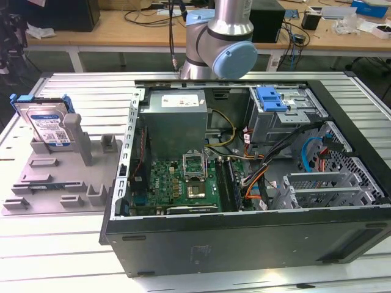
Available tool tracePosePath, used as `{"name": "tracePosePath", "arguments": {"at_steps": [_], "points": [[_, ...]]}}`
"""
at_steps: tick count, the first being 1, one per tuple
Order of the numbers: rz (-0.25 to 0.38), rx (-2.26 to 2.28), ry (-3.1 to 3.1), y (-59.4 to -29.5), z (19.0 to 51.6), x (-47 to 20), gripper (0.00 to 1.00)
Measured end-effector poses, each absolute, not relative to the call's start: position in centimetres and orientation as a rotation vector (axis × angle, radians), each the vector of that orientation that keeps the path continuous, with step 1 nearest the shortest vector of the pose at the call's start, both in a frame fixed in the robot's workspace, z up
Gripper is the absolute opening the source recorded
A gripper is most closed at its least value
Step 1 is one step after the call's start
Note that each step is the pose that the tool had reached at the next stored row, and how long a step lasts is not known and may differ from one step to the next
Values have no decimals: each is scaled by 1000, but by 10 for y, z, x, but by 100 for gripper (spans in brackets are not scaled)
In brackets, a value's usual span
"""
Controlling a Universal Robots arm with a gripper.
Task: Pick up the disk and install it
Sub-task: 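Pick up the disk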
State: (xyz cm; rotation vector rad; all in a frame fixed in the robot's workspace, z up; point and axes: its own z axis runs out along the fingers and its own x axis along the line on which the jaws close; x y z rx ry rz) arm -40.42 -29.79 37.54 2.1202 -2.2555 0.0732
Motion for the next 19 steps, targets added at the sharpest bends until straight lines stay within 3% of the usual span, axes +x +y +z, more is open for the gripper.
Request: {"name": "tracePosePath", "arguments": {"at_steps": [19], "points": [[69,2122,-2257,-303,360,-400,48]]}}
